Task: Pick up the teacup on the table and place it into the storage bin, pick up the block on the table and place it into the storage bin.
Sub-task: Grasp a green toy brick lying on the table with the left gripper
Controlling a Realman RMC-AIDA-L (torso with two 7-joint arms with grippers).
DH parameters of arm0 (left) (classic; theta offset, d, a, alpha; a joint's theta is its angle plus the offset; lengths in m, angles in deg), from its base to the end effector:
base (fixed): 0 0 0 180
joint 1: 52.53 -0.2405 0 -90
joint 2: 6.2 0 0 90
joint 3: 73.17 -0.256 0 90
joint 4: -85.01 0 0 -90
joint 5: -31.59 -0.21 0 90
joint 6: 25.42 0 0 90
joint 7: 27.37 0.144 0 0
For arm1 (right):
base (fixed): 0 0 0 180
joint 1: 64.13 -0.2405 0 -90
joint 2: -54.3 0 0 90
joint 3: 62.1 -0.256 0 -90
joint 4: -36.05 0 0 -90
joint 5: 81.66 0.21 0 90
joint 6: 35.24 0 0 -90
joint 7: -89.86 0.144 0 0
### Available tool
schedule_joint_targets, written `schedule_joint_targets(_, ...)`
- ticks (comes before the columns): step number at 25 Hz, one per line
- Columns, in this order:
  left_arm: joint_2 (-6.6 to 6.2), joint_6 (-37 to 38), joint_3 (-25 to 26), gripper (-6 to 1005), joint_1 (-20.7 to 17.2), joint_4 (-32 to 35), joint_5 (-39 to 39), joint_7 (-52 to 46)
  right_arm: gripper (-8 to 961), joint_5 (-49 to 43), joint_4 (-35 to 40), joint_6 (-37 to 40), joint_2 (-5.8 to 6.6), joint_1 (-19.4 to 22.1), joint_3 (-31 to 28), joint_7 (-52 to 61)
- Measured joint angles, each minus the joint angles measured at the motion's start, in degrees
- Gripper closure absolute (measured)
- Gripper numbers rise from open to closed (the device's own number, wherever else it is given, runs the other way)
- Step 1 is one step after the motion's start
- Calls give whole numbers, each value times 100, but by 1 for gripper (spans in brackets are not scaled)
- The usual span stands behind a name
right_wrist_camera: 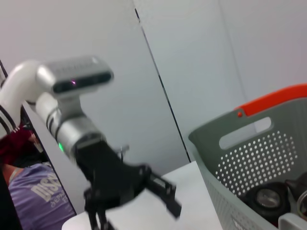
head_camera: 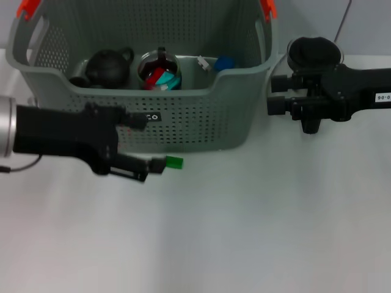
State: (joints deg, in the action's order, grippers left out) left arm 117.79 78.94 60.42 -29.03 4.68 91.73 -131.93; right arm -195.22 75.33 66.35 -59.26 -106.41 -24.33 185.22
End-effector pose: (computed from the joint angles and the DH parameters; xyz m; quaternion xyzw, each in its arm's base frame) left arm -0.2011 0.3049 0.0616 -0.9671 -0.1771 -0.1421 0.1150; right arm 0.1880 0.3679 0.0467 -0.9410 0.2023 0.2705 0.0204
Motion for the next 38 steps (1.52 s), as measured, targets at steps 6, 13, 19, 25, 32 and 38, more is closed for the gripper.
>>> schedule_joint_targets(6,3,-87,-200,38,-5,850,-252,1140,273,23,-10,1,0,-21,32,6)
schedule_joint_targets(13,24,-164,-366,44,54,1617,-255,2076,273,15,3,132,4,1,60,4)
schedule_joint_targets(19,23,-862,-485,51,120,2045,-257,2191,272,-5,3,159,27,15,63,-80)
schedule_joint_targets(25,37,-1882,-916,51,198,2436,-257,2165,273,-9,2,210,59,68,72,-106)
schedule_joint_targets(32,38,-2597,-1224,51,242,2755,-247,2196,272,-9,-19,240,62,124,72,-144)
schedule_joint_targets(38,38,-3020,-1317,52,282,2979,-239,2241,272,-4,-11,243,40,165,67,-180)
